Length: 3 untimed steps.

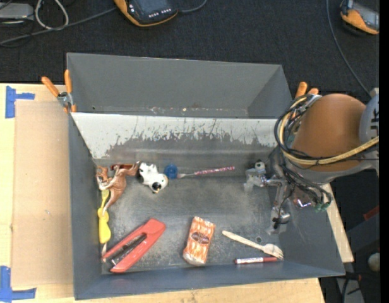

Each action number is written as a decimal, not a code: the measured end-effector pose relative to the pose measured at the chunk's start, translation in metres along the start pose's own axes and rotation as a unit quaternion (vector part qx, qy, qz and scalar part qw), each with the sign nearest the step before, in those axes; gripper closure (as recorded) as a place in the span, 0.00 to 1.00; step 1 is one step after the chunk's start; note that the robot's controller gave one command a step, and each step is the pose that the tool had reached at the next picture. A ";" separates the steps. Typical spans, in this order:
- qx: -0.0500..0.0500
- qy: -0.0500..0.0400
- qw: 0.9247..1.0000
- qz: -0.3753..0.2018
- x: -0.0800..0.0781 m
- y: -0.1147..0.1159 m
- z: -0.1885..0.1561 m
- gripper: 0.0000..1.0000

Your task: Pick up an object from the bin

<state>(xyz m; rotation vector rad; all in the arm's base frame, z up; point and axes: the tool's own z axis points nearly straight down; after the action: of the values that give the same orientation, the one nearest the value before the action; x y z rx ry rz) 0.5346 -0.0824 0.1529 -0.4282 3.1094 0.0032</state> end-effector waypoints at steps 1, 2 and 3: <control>0.001 0.000 0.998 0.070 -0.001 0.015 0.022 0.00; 0.000 0.000 0.991 0.135 -0.003 0.039 0.040 0.00; 0.001 0.001 1.000 0.027 -0.007 0.095 0.072 0.00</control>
Offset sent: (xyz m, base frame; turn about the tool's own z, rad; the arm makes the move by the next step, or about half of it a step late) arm -0.0144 0.0652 -0.0612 -0.1228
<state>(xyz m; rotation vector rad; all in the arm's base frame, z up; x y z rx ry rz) 0.5161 0.0114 0.0812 -0.3439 3.1218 0.0012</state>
